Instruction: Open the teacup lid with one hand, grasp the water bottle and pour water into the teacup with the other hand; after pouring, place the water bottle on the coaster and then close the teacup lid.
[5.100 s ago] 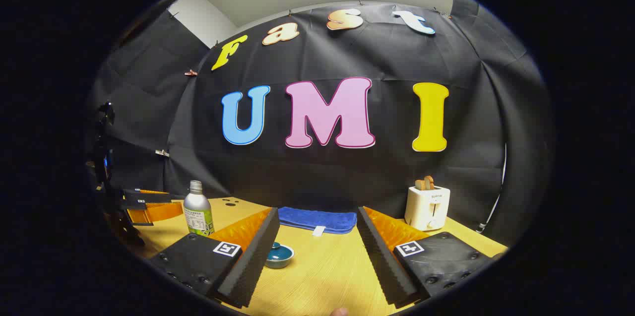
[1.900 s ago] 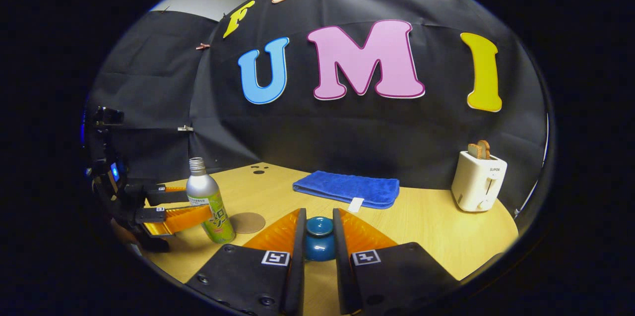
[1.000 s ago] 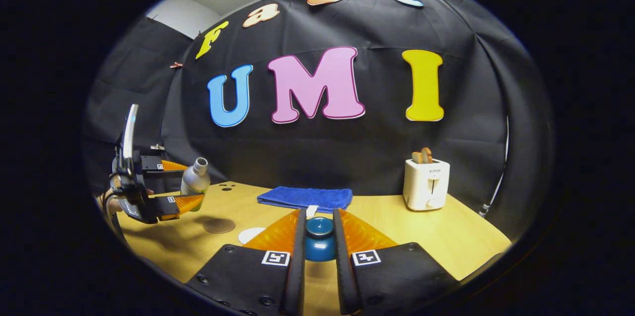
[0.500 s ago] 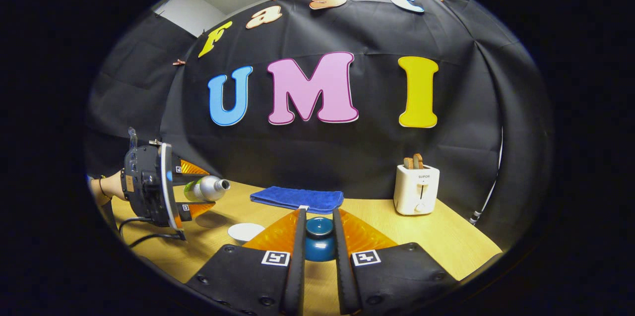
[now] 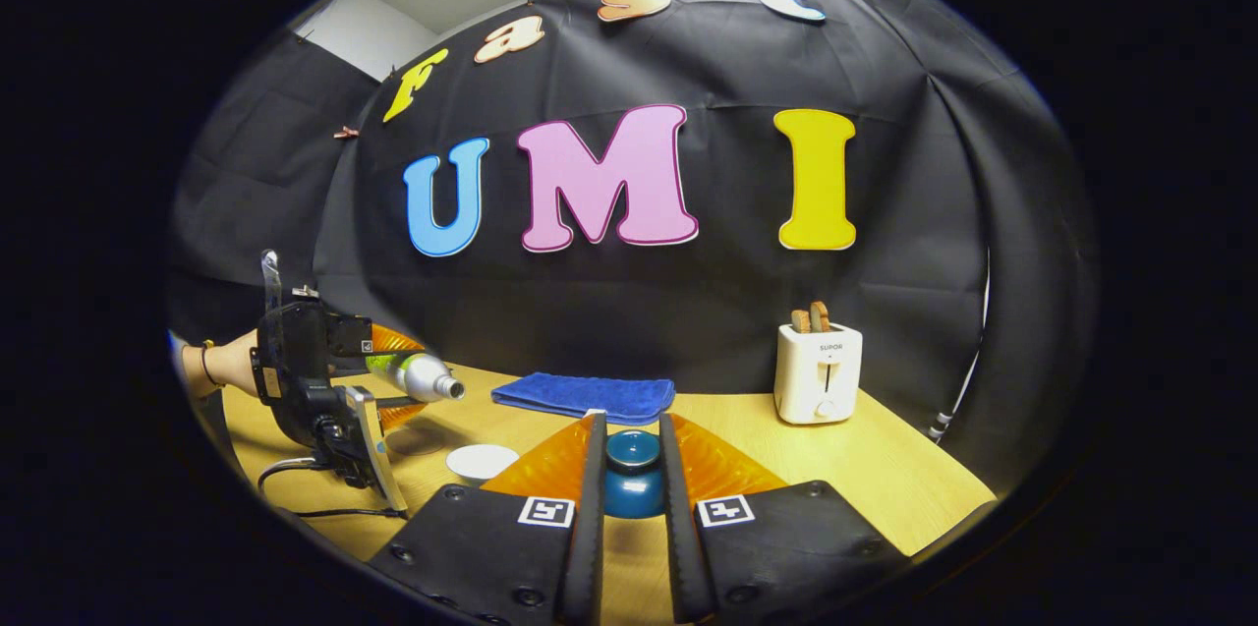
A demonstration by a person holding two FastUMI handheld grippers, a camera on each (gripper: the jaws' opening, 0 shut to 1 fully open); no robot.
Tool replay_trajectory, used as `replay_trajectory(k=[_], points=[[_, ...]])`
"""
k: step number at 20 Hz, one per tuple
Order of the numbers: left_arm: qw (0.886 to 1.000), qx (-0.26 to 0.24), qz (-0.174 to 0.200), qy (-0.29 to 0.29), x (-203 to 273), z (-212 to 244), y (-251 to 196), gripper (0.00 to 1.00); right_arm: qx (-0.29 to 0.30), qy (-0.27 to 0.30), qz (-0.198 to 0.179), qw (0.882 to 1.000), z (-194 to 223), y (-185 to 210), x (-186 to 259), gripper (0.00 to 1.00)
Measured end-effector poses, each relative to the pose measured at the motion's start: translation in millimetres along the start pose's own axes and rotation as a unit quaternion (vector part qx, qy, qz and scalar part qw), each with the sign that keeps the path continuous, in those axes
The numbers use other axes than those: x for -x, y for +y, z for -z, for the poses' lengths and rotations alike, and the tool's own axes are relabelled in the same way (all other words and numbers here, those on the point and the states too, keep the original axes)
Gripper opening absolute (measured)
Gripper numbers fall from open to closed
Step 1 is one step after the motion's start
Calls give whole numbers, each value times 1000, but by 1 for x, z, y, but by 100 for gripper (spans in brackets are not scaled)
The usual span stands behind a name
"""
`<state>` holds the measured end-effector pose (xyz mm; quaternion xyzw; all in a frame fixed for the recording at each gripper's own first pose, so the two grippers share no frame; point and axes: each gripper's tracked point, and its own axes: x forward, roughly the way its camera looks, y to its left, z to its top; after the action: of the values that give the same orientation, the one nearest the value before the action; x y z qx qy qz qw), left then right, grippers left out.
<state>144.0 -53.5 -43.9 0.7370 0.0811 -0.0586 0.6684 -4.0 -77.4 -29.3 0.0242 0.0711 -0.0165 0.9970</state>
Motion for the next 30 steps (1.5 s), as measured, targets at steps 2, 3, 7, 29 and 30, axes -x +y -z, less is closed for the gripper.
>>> replay_trajectory(k=[2,3,7,29,30], points=[[1000,-28,-6,-4,-3,-3,5,81,1,0,1,1000,-1,-1,0,31],[999,-41,-8,-7,-4,-2,4,82,1,-2,2,1000,-2,-1,0,26],[997,-74,0,-7,-7,0,2,82,-1,-8,4,1000,-6,-3,2,31],[978,-209,1,-16,-11,-7,6,82,6,-9,3,1000,-9,-1,4,31],[976,-215,-1,-16,-11,-7,8,82,8,-11,4,1000,-11,-1,4,31]])
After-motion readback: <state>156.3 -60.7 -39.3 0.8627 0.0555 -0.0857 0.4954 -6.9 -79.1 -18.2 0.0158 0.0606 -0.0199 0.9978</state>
